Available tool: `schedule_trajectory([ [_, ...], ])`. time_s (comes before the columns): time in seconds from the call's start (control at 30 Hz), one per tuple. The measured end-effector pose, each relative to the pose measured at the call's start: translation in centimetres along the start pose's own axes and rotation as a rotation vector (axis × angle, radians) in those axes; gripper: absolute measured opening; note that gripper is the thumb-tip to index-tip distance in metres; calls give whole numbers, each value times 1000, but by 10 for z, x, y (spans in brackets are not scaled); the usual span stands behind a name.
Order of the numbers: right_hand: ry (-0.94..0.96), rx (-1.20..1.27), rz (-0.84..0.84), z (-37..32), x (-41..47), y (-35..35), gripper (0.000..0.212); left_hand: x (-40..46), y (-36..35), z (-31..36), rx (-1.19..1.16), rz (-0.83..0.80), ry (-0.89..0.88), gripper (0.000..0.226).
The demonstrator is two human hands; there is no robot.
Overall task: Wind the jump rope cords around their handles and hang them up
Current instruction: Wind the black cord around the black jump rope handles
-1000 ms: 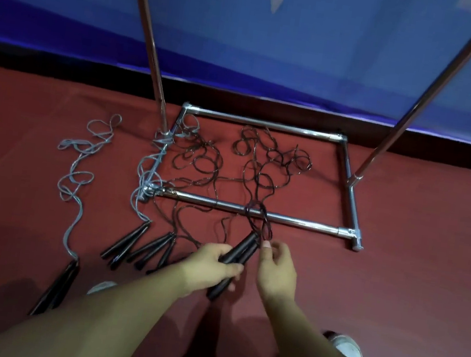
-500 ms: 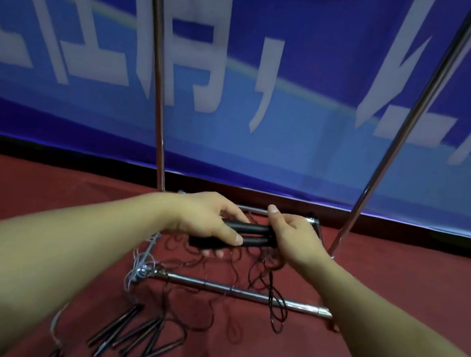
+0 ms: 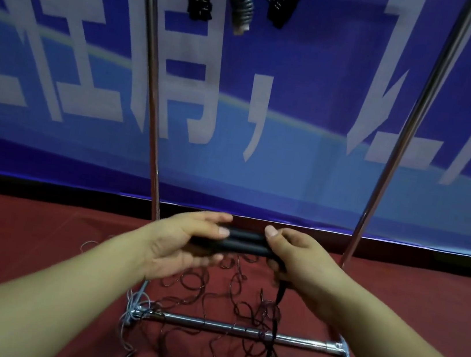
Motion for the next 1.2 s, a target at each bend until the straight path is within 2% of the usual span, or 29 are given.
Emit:
schedule_trajectory([
  [0.1, 27, 155, 142, -4, 0, 0, 31, 5, 0, 15, -281, 18, -117, 30],
  [0.2, 65, 215, 175, -9, 0, -17, 27, 8, -18, 12, -170, -18, -160, 40],
  [0.3, 43, 186, 103, -12, 5, -31, 24, 13, -31, 0, -70, 21, -145, 40],
  [0.57, -89, 28, -233, 19, -2, -50, 26, 26, -20, -10, -227, 208, -114, 19],
  [0.63, -161, 12, -251, 23, 0, -45, 32, 31, -14, -10, -227, 260, -130, 16],
  [0.7, -212, -18, -276, 28, 5, -33, 36, 37, -5, -9, -153, 305, -160, 16],
  [0.8, -203, -196, -358, 31, 11, -17, 30, 46, 9, -5, 50, 366, -227, 17],
  [0.9, -208, -370, -388, 39, 19, -7, 15, 51, 19, -4, 221, 421, -275, 16],
  [0.97, -207, -502, -358, 46, 29, -1, 10, 57, 26, -4, 324, 444, -288, 14],
  [1.1, -122, -867, -199, 57, 51, 27, 14, 62, 58, 5, 567, 540, -305, 17],
  [1.13, -116, -869, -157, 59, 54, 34, 14, 61, 68, 5, 595, 566, -285, 17],
  [1.2, -130, -671, -83, 62, 57, 44, 16, 57, 79, -6, 563, 524, -197, 15],
])
Point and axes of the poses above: each hand's wrist, its own x-axis towards the middle knuckle, its own y-axis out of the back of the hand, z = x × y, the point moved 8 cm from there along x, towards the middle knuckle, and after that the axes turned 7 degrees about x, right-handed, at the moved point
